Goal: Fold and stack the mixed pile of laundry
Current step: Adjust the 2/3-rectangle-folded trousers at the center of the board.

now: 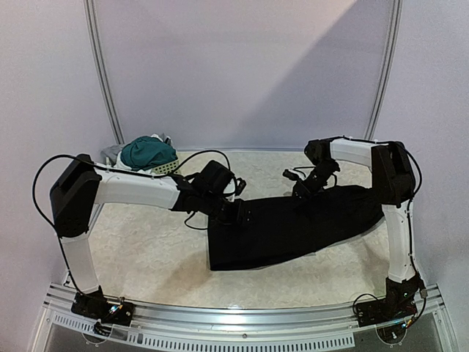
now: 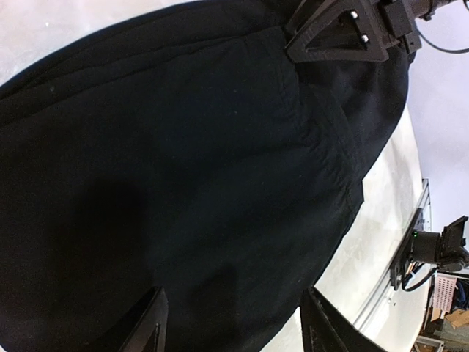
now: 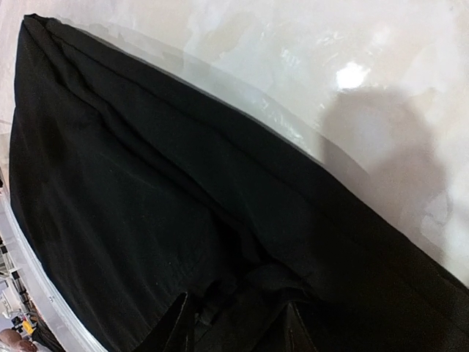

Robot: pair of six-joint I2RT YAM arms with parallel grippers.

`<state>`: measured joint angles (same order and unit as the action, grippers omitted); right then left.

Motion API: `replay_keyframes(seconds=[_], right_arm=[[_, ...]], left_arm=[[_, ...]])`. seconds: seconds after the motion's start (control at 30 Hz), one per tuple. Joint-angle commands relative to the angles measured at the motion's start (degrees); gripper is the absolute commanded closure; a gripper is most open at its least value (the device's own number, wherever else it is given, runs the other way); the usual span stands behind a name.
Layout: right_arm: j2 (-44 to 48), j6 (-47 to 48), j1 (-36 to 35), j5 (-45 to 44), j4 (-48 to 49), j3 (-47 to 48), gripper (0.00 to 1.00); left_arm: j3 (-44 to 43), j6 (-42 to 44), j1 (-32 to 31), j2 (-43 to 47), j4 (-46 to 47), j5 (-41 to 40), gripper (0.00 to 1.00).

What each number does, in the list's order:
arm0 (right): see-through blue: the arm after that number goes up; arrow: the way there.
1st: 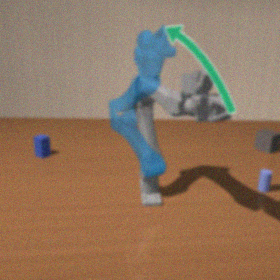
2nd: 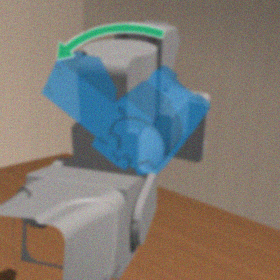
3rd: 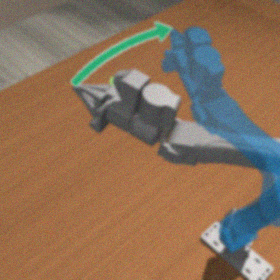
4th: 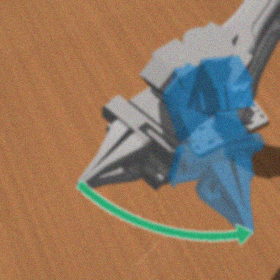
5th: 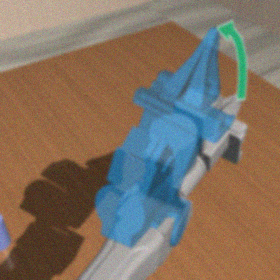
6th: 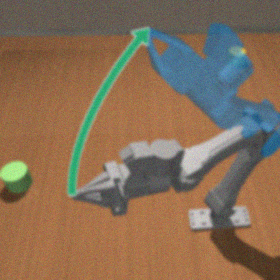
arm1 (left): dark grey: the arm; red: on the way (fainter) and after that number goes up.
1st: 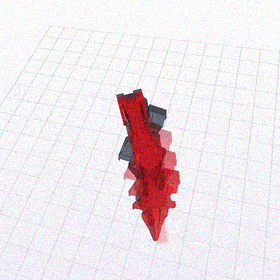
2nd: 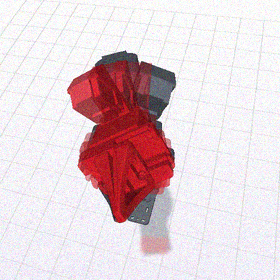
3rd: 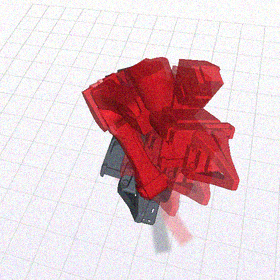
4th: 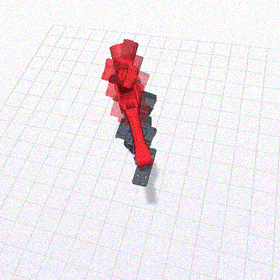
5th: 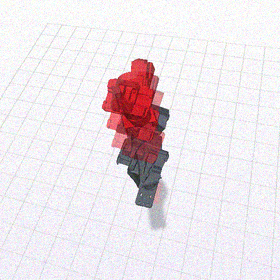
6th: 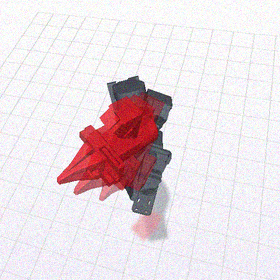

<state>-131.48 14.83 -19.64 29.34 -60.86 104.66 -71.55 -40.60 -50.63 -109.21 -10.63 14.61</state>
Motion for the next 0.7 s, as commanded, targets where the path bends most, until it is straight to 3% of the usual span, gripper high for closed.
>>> replay_keyframes(seconds=[0.0,0.13,0.3,0.4,0.67], right_arm=[[-1.73,-0.57,-1.39,-0.38,-0.42,2.08,0.59],[-3.27,-1.26,-1.87,-1.28,-0.57,3.16,0.64],[-2.73,-1.43,-1.84,-0.26,0.07,3.1,0.89],[-0.97,-1.68,-1.88,-1.07,1.09,3.18,0.98],[2.13,-2.34,-1.88,-3.5,2.74,4.52,1.0]], left_arm=[[1.23,-0.25,-0.78,2.32,0.37,0.03,0.38],[1.41,-0.43,-0.78,2.29,0.05,-0.02,0.38],[1.84,-0.42,-0.8,2.59,-0.24,-0.16,0.38],[1.85,-0.09,-0.87,2.64,-0.75,-0.33,0.38],[2.48,0.25,-0.83,2.27,-0.87,-0.58,0.38]])
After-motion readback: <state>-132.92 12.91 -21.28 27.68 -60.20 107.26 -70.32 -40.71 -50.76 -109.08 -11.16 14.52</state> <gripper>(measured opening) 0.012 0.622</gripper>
